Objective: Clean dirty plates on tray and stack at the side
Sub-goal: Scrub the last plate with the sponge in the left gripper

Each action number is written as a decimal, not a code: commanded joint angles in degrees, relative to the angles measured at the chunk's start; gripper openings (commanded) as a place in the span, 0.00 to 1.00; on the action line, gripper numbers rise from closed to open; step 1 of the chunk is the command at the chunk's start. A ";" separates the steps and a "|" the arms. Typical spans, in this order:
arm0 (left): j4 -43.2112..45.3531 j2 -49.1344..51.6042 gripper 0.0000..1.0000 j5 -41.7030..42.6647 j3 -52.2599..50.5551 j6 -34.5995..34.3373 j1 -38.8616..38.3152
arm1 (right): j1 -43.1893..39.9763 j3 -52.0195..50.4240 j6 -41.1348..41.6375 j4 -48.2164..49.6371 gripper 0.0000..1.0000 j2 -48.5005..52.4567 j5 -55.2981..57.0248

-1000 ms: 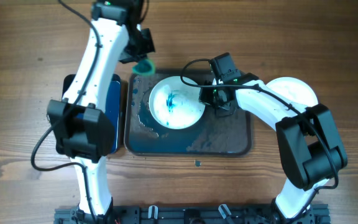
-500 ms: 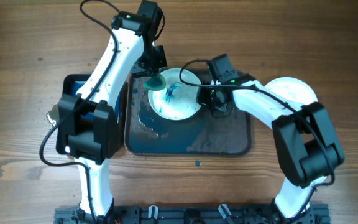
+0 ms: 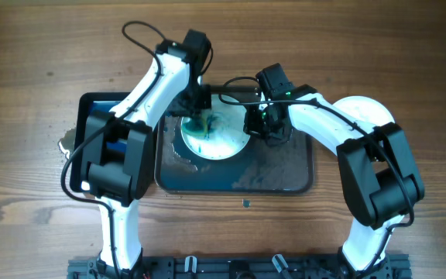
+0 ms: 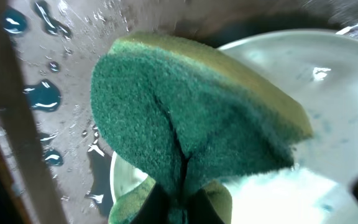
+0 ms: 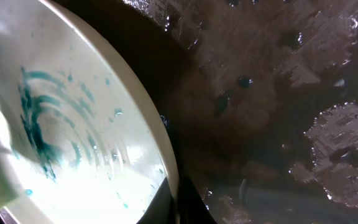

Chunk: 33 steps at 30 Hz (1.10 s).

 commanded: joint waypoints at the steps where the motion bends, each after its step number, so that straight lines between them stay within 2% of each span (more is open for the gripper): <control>1: 5.31 -1.07 0.04 1.27 -6.82 3.19 -0.61 | -0.28 1.46 -1.31 0.55 0.04 0.76 0.26; 5: 10.19 -1.07 0.04 5.68 -14.88 4.15 -2.05 | -0.28 1.44 -1.38 0.63 0.04 0.76 0.31; 9: 10.54 -1.09 0.04 24.92 -16.11 17.11 -4.20 | -0.28 1.44 -1.14 1.11 0.04 0.76 0.28; 10: 11.10 -1.09 0.04 28.46 -16.09 18.43 -4.70 | -0.28 1.44 -1.16 1.11 0.04 0.76 0.28; 13: 14.45 -1.09 0.04 29.94 -16.02 17.49 -5.11 | -0.28 1.44 -1.14 1.05 0.04 0.76 0.31; 14: 15.82 -1.09 0.04 28.76 -15.98 15.13 -4.79 | -0.28 1.44 -1.18 1.05 0.04 0.76 0.31; 16: 20.96 -1.11 0.04 20.79 -15.96 6.08 -3.28 | -0.28 1.44 -1.16 0.98 0.04 0.76 0.28; 19: 24.46 -1.11 0.04 8.48 -14.99 -3.56 -0.44 | -0.28 1.44 -1.18 0.83 0.04 0.76 0.31; 20: 24.46 -1.09 0.04 2.80 -14.45 -8.63 0.59 | -0.28 1.44 -1.20 0.76 0.04 0.76 0.33; 23: 21.46 -1.11 0.04 -15.04 -14.32 -17.42 1.20 | -0.28 1.44 -1.14 0.87 0.04 0.76 0.35; 26: 16.74 -1.09 0.04 -20.00 -14.32 -19.71 0.28 | -0.28 1.44 -0.98 0.87 0.04 0.87 0.35; 28: 14.03 -1.09 0.04 -16.48 -14.32 -16.02 -1.16 | -0.28 1.44 -0.94 0.98 0.04 1.09 0.33; 29: 13.51 -1.09 0.04 -10.93 -14.32 -11.32 -1.88 | -0.28 1.44 -0.94 0.98 0.04 1.20 0.31; 30: 12.33 -1.09 0.04 -1.33 -14.32 -5.79 -2.64 | -0.28 1.44 -0.94 0.98 0.04 1.25 0.31; 33: 10.56 -1.09 0.04 18.32 -14.32 4.42 -4.50 | -0.28 1.44 -0.90 0.92 0.04 1.29 0.28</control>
